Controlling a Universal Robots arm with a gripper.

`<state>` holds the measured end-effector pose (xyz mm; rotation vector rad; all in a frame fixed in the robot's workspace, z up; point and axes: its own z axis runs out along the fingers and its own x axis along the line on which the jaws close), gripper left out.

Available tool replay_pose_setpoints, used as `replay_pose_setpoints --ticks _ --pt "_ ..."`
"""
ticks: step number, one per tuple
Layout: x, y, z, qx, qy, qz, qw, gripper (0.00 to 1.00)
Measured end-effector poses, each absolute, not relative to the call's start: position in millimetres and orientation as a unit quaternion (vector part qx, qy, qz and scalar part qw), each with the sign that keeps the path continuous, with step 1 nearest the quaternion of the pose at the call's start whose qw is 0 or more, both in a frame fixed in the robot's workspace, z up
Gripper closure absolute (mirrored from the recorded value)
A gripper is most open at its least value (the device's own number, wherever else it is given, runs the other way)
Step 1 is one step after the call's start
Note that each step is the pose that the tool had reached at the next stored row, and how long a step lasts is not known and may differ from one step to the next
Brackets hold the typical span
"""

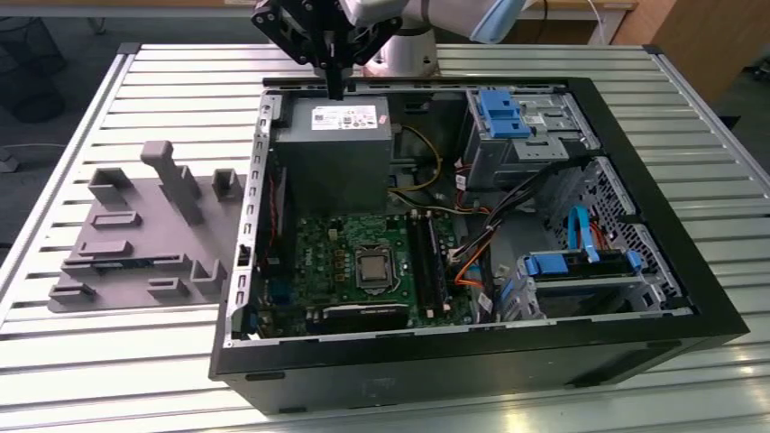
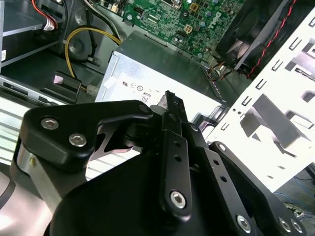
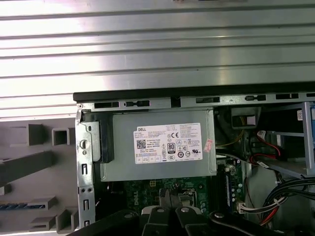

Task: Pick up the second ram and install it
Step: 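Reach for the second ram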

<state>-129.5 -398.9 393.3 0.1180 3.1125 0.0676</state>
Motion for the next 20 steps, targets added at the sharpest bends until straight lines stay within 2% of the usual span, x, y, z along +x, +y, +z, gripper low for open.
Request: replay_pose_setpoints --ticks 20 --pt "-137.5 -398.9 393.3 0.038 0.999 0.022 0.013 0.89"
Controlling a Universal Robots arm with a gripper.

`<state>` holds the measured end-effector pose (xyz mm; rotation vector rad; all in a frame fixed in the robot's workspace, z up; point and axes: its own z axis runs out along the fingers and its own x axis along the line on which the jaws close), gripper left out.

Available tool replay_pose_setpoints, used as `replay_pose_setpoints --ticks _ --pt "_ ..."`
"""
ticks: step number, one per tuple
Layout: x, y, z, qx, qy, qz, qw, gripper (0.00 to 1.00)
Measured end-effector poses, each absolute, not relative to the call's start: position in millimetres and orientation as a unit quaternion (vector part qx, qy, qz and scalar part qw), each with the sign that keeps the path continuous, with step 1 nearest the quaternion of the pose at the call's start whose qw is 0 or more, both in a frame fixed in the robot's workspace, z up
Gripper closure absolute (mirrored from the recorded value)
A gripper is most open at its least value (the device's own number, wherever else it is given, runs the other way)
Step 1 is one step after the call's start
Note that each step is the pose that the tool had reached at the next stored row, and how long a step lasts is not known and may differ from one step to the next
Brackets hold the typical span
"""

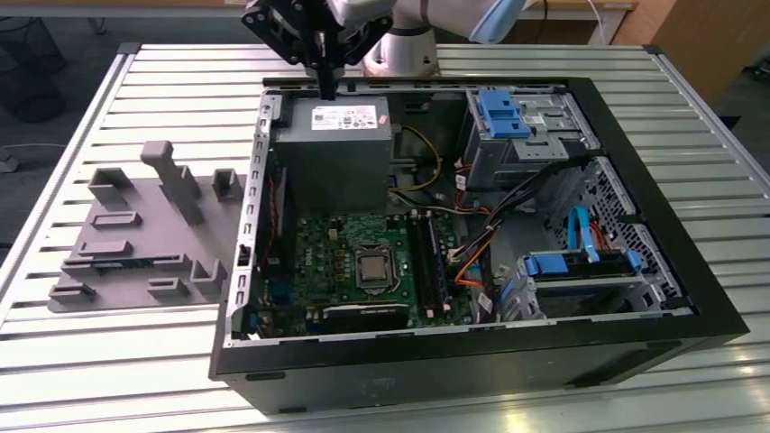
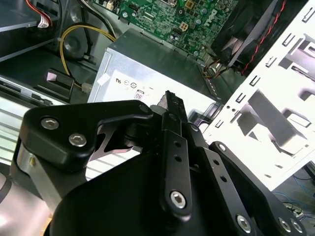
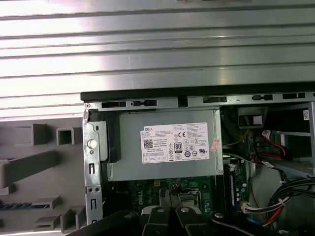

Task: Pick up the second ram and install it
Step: 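Reach for the second ram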

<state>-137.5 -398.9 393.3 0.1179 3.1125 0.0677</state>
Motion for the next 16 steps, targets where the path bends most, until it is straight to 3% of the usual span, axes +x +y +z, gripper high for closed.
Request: replay_pose_setpoints --ticks 16 --pt "-144.2 -398.9 393.2 0.038 0.999 0.022 0.013 0.89"
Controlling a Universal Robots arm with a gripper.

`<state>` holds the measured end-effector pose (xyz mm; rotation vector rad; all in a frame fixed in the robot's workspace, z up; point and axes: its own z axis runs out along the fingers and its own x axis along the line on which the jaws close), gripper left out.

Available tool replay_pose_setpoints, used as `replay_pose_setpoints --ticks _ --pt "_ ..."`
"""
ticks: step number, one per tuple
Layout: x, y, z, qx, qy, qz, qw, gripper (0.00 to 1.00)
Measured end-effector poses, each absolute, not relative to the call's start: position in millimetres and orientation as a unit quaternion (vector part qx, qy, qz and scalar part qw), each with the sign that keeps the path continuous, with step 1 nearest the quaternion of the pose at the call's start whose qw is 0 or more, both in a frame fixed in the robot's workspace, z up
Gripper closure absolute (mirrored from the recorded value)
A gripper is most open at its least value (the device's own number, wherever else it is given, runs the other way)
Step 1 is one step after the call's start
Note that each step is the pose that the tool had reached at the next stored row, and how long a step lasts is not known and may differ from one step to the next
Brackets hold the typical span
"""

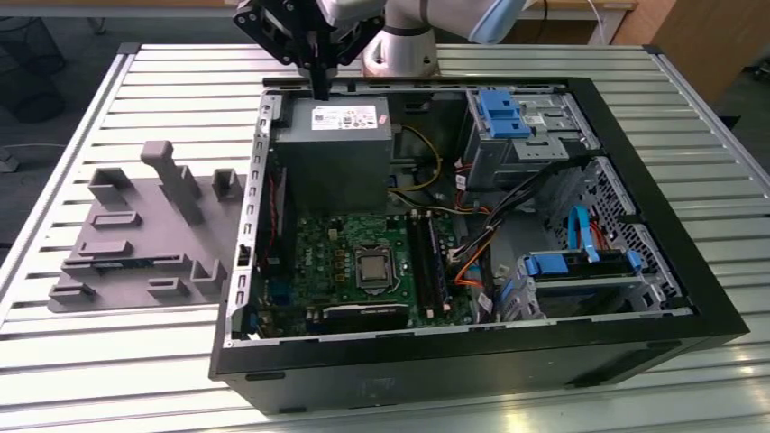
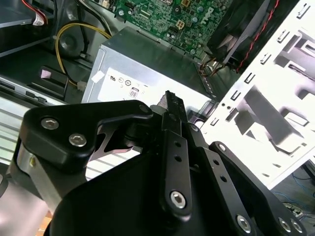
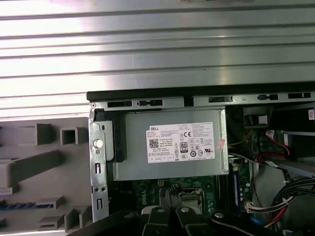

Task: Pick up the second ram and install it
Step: 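Reach for the second ram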

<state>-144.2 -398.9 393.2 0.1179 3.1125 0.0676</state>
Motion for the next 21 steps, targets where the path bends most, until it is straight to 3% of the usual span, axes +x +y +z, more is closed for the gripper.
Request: replay_pose_setpoints --ticks 21 --pt "-165 -399 393 0.038 0.999 0.022 0.013 0.89"
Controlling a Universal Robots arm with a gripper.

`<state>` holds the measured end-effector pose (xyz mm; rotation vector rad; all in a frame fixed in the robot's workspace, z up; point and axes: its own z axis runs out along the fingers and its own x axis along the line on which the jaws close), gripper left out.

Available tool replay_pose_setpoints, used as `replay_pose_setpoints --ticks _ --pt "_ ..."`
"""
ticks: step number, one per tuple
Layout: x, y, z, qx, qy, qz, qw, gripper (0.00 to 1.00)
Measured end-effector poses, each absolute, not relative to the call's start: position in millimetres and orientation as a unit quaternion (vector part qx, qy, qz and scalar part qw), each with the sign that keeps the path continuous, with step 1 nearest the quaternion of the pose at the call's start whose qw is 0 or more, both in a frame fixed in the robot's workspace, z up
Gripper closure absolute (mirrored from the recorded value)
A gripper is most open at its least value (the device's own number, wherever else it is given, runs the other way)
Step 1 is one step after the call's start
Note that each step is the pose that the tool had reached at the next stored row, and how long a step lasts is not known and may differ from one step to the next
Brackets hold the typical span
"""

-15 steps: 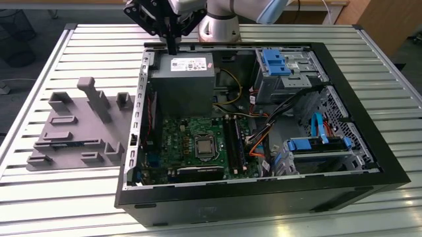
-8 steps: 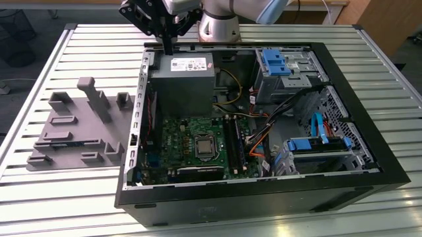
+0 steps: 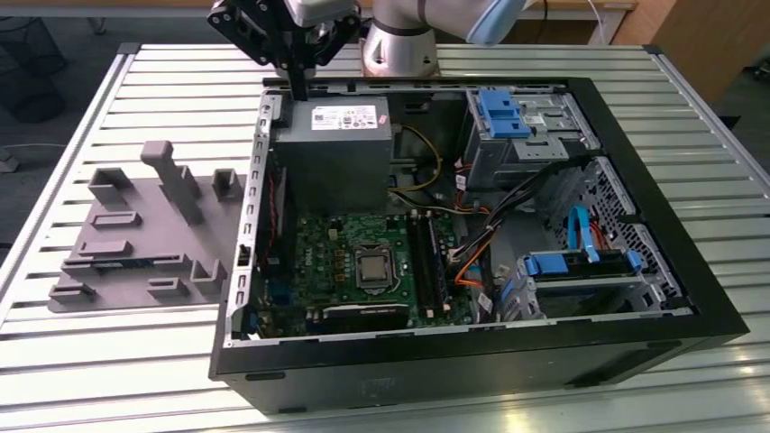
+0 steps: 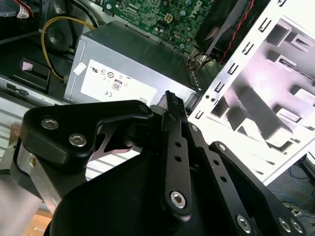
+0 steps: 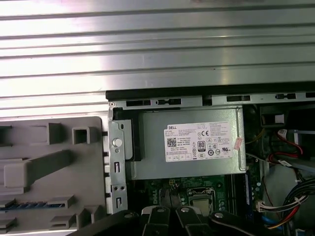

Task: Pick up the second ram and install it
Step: 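Reach for the second ram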

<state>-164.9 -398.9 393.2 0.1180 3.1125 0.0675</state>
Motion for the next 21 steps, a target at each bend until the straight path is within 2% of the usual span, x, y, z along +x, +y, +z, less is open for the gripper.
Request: replay_pose_setpoints --ticks 21 --pt "-186 -400 393 0.038 0.999 0.022 0.013 0.89"
